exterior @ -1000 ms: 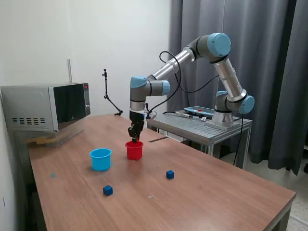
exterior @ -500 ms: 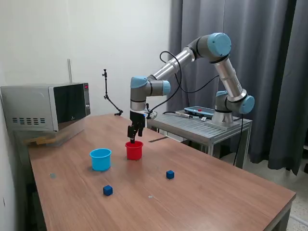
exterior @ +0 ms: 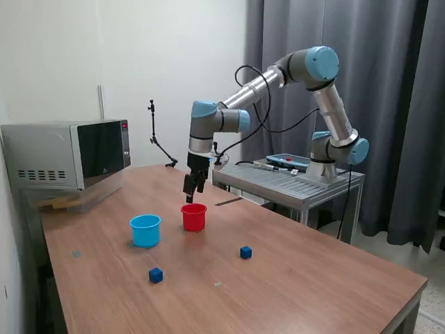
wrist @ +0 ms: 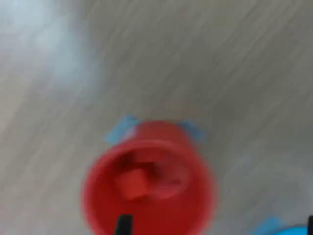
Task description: Place red objects in the red bin, and blue objects in the blue bin.
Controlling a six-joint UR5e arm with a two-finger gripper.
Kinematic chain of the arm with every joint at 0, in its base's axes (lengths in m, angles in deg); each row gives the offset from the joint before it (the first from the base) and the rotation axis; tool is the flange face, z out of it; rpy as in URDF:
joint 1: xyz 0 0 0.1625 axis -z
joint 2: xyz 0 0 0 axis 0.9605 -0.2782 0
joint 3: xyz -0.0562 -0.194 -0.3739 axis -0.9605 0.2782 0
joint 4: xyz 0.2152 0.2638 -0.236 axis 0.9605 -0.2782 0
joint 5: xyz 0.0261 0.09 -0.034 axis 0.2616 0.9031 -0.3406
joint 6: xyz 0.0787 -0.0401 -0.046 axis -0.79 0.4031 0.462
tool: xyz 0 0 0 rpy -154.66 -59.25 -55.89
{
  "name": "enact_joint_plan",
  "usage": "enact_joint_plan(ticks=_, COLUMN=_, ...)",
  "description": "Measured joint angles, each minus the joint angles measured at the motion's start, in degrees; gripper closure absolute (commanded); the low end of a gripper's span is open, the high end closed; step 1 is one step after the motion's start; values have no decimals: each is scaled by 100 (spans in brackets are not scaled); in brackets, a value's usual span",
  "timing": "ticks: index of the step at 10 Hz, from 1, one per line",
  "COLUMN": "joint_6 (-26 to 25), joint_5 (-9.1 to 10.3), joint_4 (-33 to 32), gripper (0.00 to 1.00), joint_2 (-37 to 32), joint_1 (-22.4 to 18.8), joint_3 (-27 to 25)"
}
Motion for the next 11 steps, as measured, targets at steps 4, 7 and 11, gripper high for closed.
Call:
enact_joint_plan(ticks=4, joint_6=306, joint_5=33, joint_4=408, gripper=0, joint_2=-294, joint_1=-1100, joint_3=-213)
enact_joint_plan(ticks=7, joint_6=882, joint_5=72, joint_4=588, gripper=0, joint_2=-996, joint_1=-1595, joint_3=-1144)
enact_joint_plan(ticks=11, joint_6=2003, joint_5=563, joint_4=1047, gripper=0, joint_2=-1305, joint_1=-1855, joint_3=-1360)
